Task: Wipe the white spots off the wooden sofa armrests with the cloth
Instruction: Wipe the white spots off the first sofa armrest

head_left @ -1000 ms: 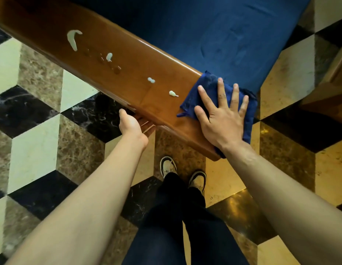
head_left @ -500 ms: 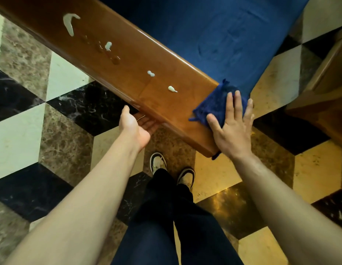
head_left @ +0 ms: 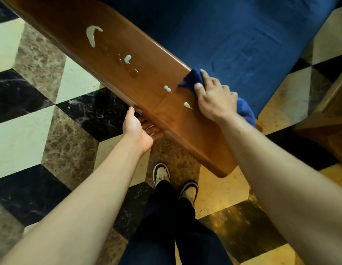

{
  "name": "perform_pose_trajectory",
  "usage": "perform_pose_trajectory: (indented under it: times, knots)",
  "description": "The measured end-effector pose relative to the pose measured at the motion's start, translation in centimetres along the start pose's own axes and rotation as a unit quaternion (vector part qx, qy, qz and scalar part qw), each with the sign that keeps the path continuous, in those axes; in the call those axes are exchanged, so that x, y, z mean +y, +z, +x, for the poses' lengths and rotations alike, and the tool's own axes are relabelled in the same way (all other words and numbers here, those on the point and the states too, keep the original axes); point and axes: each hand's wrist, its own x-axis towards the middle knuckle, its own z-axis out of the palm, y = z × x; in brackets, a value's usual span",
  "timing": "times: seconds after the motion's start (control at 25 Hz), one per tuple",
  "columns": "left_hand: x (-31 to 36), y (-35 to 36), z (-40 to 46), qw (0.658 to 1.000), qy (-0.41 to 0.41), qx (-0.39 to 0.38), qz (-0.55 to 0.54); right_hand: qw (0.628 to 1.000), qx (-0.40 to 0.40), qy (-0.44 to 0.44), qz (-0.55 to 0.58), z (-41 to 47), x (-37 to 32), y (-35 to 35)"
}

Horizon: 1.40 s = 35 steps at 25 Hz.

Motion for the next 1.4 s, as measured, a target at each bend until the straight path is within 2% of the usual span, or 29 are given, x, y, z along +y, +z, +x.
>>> perform_pose_trajectory:
  times: [0.08,0.2,0.28,0.36,0.52,0.6,0.68,0.76,0.8,0.88,0.96,1.04,1.24,1.4]
  knots:
    - [0.7,0.4,0.3,1.000,-0.001,0.007,0.000,0.991,0.031,-0.100,-0.087,-4.2,0.0,1.9]
    - [0.9,0.5,0.3,1.000,-0.006,0.009,-0.002,0.955,0.023,-0.240,-0.173,-11.0,2.9,4.3]
    - [0.7,0.2,0.5,1.000,-0.012,0.013,-0.007,0.956,0.015,-0.239,-0.168,-12.3,5.4,4.3]
    - [0.6,-0.1,0.5,1.000,-0.026,0.013,-0.011,0.967,0.034,-0.188,-0.168,-10.9,5.9,3.8]
    - [0.3,0.1,0.8,0.999,-0.031,0.016,0.003,0.984,0.074,-0.084,-0.137,-5.9,0.9,4.1]
    - [0.3,0.4,0.7,0.999,-0.027,0.018,0.013,0.980,0.069,-0.111,-0.153,-5.6,-0.2,4.0]
    - [0.4,0.6,0.5,0.999,-0.029,0.022,0.016,0.965,0.054,-0.197,-0.162,-7.6,1.8,3.5]
    - [0.4,0.4,0.4,0.999,-0.026,0.023,0.016,0.957,0.042,-0.260,-0.122,-10.9,4.9,2.9]
    - [0.3,0.4,0.4,0.999,-0.026,0.024,0.012,0.960,0.053,-0.254,-0.101,-12.3,6.3,2.7]
    - [0.2,0.2,0.5,0.999,-0.027,0.022,-0.005,0.979,0.087,-0.163,-0.086,-13.7,7.4,2.6]
    - [-0.2,0.4,0.2,0.999,-0.031,0.018,-0.026,0.991,0.064,-0.056,-0.105,-13.6,6.1,3.1]
    - [-0.4,0.5,0.1,0.999,-0.024,0.018,-0.039,0.992,0.048,-0.007,-0.120,-12.4,4.2,4.0]
    - [2.7,0.4,1.4,0.998,0.012,0.031,-0.060,0.992,0.082,0.027,-0.097,-3.1,-0.6,2.1]
    - [5.0,0.8,3.0,0.997,-0.002,0.009,-0.074,0.999,0.002,-0.007,-0.040,5.3,-5.9,0.0]
